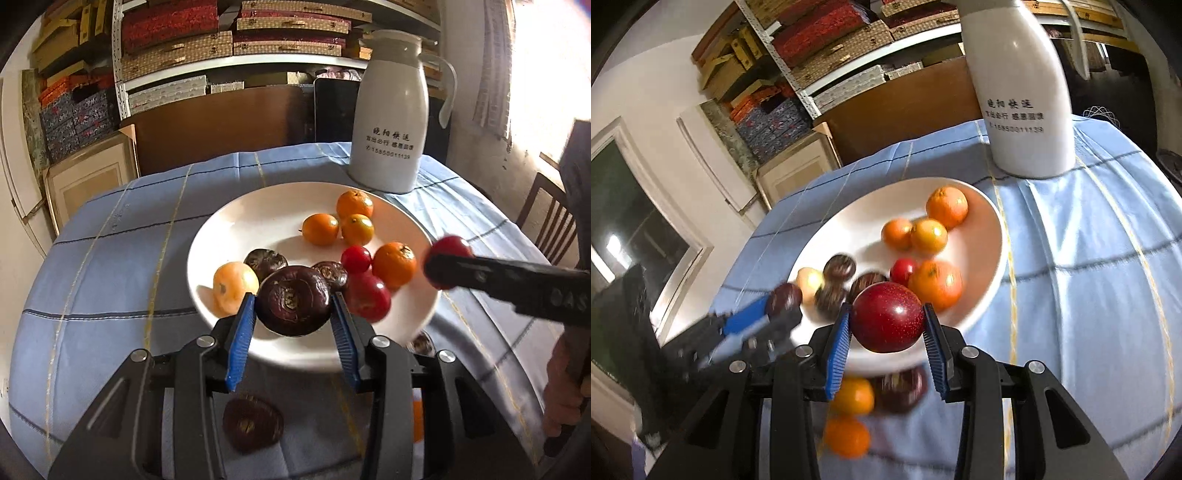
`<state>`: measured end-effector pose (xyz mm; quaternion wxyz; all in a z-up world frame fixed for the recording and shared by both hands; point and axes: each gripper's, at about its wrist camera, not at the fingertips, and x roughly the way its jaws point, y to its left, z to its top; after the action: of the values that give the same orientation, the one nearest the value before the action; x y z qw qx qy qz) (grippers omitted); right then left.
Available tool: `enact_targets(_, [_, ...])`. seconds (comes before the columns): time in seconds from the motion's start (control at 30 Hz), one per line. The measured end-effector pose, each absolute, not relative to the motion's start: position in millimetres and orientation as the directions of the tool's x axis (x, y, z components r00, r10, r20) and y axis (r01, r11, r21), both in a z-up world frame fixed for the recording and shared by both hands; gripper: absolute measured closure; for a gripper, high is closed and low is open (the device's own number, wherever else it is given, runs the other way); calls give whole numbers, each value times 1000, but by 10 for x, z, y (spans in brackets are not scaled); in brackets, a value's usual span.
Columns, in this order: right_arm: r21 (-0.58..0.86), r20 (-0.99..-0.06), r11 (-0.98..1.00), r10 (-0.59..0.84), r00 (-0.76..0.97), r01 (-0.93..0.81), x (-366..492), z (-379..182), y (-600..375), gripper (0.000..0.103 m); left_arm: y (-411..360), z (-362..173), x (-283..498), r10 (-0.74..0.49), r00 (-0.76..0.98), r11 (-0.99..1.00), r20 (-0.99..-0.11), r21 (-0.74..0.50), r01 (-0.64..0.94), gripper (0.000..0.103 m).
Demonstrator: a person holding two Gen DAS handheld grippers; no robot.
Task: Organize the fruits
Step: 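Place both held fruits on the white plate and open both grippers, then grasp a dark brown fruit with the left gripper while the right gripper grasps an orange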
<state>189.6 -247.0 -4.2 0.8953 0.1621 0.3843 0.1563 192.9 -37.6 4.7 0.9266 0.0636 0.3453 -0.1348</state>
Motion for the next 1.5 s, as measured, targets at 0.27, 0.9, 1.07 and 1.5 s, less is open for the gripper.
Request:
enact_targets(0.27, [414, -610, 898, 393, 688, -146, 2077, -69, -2506, 38, -275, -48, 2006, -172, 733, 964, -658, 41, 263, 35])
enact_targets(0.9, [389, -609, 909, 376, 698, -150, 1306, -186, -2683, 38, 82, -239, 1482, -85, 715, 982, -694, 63, 178, 17])
enact_targets(1.07, [359, -629, 912, 393, 670, -198, 1182, -222, -2558, 38, 57, -312, 1477, -59, 706, 981, -706, 91, 174, 16])
enact_targets(1.5, [246, -709, 915, 395, 584, -321, 1029, -424, -2043, 38, 79, -432, 1578, -84, 658, 980, -748, 58, 190, 16])
